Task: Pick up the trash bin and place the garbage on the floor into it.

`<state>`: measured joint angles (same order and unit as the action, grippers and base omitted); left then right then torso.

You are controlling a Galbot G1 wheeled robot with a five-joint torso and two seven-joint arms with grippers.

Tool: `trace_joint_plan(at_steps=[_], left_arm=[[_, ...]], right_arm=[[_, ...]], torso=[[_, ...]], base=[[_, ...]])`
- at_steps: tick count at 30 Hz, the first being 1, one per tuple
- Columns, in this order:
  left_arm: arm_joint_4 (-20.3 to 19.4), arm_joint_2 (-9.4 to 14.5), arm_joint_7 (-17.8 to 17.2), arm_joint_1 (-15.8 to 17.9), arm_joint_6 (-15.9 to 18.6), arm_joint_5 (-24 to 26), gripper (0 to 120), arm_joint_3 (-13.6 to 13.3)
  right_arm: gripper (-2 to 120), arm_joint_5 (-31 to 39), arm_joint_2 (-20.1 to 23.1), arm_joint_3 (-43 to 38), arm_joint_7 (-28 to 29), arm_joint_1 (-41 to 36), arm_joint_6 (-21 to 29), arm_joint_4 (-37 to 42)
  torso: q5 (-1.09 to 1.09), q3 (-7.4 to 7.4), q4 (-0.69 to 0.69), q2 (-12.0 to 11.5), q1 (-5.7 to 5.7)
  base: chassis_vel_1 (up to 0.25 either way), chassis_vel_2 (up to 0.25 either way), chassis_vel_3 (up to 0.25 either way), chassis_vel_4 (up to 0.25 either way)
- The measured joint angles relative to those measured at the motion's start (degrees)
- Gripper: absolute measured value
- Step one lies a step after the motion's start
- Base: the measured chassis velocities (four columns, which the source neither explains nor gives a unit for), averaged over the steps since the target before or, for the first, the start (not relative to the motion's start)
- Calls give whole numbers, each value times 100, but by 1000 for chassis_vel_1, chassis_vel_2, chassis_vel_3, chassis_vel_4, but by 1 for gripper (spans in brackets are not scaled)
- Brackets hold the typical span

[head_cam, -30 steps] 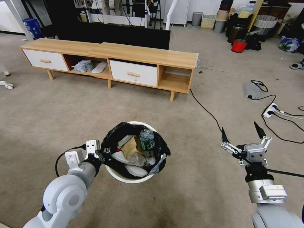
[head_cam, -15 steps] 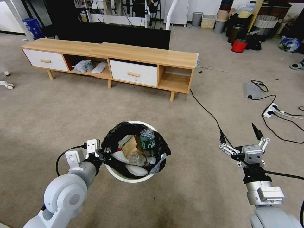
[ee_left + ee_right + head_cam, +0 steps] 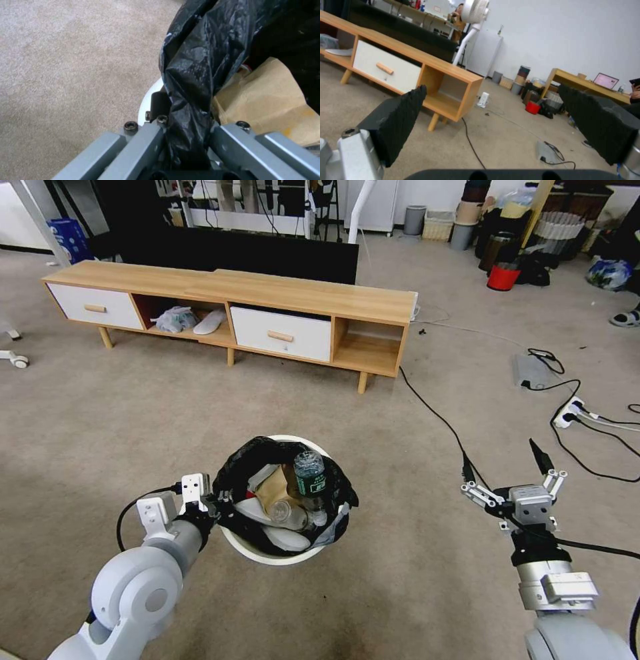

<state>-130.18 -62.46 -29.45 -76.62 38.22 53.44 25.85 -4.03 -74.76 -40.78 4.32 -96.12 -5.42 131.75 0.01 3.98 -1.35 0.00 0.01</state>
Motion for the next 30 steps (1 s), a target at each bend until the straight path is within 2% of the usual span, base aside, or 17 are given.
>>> trace_joint_plan(at_steps=[30], left_arm=[[-13, 18, 9, -19, -24, -12, 0, -8]], right_arm=[[100, -68, -47, 61, -38, -57, -44, -1]], torso=[[-1, 0, 1, 0, 0]], base=[[0, 0, 0, 0]])
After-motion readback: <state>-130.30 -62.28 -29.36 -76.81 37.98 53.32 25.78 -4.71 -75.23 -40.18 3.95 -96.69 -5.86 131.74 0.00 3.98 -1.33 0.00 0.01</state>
